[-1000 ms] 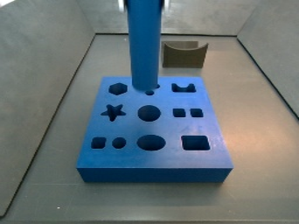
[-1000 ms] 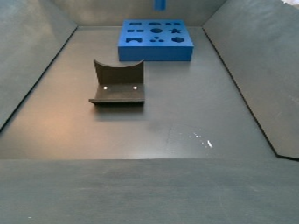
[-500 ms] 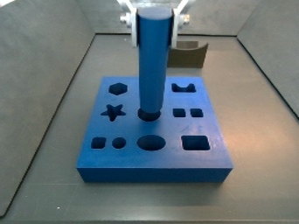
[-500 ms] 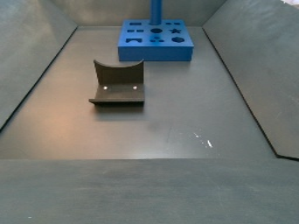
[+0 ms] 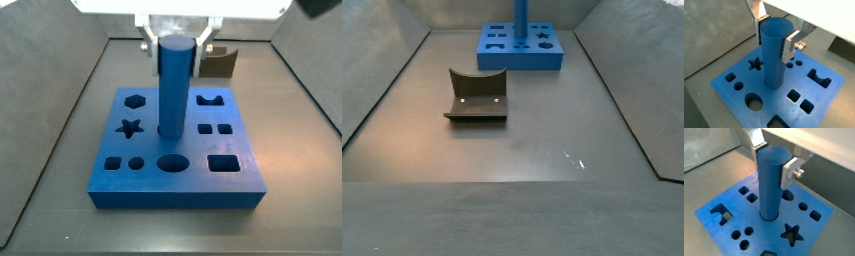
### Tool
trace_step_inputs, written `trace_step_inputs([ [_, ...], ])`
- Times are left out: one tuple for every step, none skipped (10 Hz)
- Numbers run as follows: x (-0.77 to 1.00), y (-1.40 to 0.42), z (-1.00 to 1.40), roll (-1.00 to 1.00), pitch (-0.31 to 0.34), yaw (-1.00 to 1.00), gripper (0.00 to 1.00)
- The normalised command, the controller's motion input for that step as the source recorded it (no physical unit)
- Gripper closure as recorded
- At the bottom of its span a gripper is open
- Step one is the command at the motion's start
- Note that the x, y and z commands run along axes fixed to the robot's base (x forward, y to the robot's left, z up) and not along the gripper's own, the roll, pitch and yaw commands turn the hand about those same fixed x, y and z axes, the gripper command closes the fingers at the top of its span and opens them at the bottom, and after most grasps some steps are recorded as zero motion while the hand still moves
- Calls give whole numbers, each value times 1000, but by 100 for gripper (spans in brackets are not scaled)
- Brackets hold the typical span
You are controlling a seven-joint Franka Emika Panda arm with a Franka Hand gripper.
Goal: Insert the round object.
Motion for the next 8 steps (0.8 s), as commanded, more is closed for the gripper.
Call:
trace_step_inputs([
  [29,66,-277,-83,0,-3,100],
  [9,57,-303,-54,0,0,100],
  [43,54,-391,-14,0,0,100],
  [111,94,-414,0,37,-11,100],
  [143,89,-429,0,40,-29,100],
  [86,0,-326,-84,0,-60,100],
  [17,0,-289,-146,-47,-26,100],
  [14,0,-6,-23,0,0,100],
])
